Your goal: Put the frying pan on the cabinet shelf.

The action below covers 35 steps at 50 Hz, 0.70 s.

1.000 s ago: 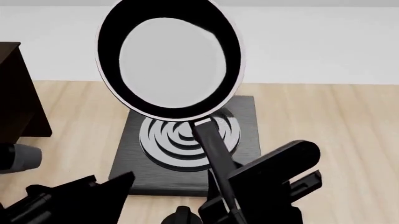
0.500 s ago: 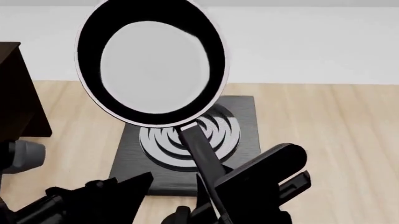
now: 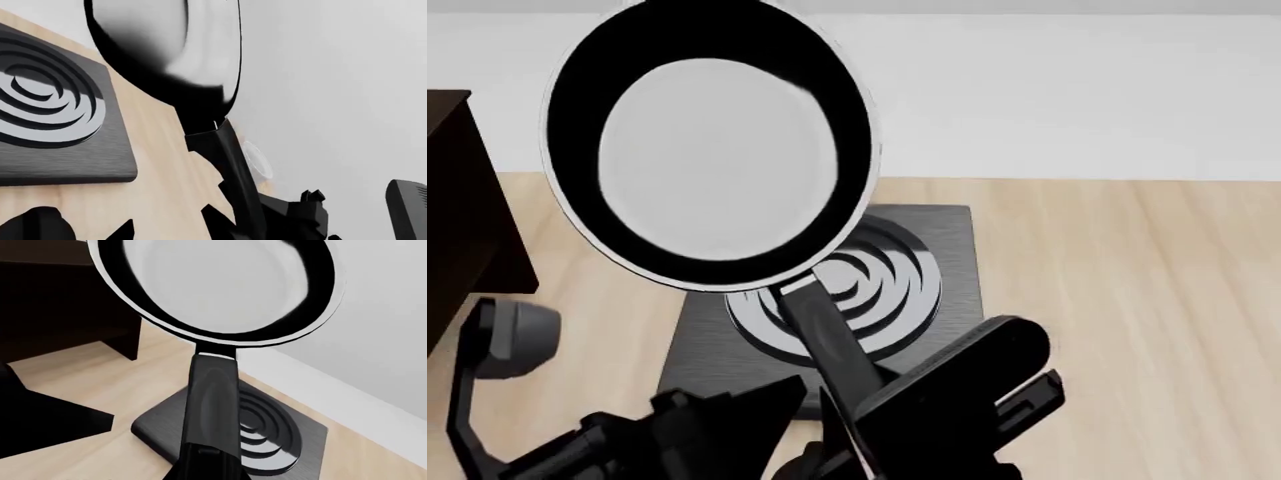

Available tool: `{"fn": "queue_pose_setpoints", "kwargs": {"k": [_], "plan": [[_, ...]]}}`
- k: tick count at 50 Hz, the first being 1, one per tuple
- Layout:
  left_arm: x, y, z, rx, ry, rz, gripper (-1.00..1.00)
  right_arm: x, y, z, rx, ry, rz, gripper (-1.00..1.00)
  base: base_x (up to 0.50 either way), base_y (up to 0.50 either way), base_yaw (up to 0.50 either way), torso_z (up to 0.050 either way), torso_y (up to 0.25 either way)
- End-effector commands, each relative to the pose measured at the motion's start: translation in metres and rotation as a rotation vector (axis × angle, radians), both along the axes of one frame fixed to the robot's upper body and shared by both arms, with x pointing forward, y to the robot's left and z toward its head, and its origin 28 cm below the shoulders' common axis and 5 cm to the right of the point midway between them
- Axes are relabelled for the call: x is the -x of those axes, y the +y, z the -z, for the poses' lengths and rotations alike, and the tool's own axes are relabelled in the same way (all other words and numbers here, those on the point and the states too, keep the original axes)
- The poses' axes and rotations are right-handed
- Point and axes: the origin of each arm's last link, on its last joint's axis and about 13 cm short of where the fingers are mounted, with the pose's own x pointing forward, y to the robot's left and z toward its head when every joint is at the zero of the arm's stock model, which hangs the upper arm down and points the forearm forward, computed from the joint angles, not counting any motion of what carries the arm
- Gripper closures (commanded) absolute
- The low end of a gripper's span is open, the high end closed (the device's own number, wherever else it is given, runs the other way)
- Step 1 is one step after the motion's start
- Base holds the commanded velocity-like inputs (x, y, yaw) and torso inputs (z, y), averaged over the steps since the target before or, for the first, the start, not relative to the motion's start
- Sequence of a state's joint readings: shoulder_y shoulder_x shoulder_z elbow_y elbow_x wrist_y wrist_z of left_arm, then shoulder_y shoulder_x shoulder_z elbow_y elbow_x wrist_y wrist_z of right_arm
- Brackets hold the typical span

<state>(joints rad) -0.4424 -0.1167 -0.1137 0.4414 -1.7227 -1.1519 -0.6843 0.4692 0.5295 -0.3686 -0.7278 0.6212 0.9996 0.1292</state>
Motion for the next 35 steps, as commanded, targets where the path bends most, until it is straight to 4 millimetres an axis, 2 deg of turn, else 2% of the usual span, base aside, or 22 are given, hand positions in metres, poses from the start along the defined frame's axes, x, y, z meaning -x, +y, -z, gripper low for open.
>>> {"fn": "queue_pose_setpoints", "kwargs": {"k": [1, 35], "plan": [[-0.0014, -0.0039, -0.0016, 0.036, 0.013, -0.01, -1.0, -0.0008, -0.0002, -0.0123, 0.003, -0.093, 0.014, 1.0, 0.0, 0.0, 0.0, 0.0, 0.0], [-0.0021, -0.0034, -0.0034, 0.041, 0.008, -0.033, -1.0, 0.006, 0.0036, -0.0162, -0.005, -0.12, -0.056, 1.0, 0.0, 0.0, 0.0, 0.001, 0.002]]}}
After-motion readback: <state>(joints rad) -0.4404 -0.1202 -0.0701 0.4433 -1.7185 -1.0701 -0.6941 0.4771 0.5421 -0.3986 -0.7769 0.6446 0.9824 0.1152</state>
